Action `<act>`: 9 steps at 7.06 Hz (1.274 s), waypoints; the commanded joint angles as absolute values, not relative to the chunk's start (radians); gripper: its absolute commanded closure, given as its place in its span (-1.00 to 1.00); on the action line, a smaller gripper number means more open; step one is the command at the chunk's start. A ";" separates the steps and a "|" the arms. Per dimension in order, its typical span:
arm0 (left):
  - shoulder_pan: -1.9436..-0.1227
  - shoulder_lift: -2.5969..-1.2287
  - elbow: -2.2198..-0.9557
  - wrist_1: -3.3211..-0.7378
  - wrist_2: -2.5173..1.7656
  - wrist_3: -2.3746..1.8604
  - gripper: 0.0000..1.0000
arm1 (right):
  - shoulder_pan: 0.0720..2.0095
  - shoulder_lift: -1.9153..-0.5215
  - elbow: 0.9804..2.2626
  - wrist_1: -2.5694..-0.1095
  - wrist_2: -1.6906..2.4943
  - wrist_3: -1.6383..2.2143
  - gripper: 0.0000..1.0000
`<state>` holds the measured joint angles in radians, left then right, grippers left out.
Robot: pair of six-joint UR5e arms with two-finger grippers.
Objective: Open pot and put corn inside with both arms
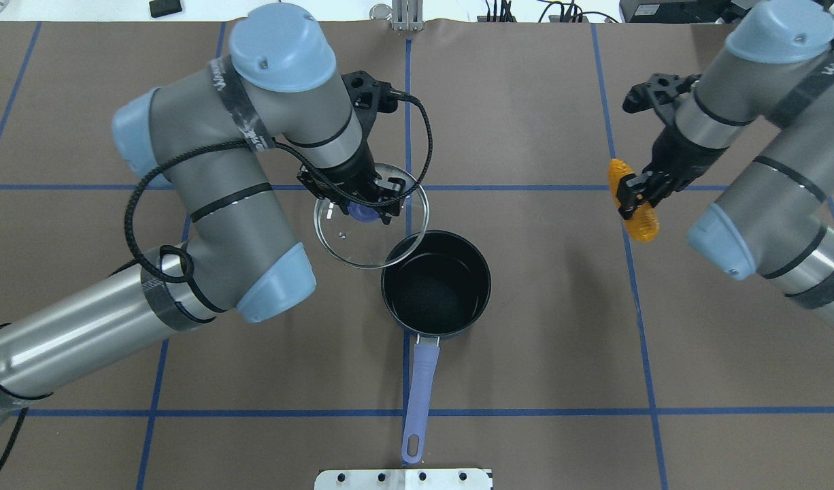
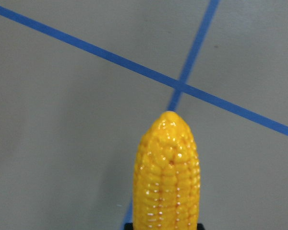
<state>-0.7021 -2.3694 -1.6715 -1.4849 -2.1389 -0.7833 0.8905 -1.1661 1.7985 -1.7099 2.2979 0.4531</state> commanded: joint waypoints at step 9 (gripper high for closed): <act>-1.032 -1.992 -1.671 -1.505 -2.249 -0.186 -0.16 | 0.598 -0.868 1.706 -1.562 2.256 0.819 -1.00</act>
<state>-1.0138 -2.0415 -1.6712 -1.5023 -2.2476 -0.2403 0.6009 -0.8626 1.7077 -1.5879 2.2561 0.8161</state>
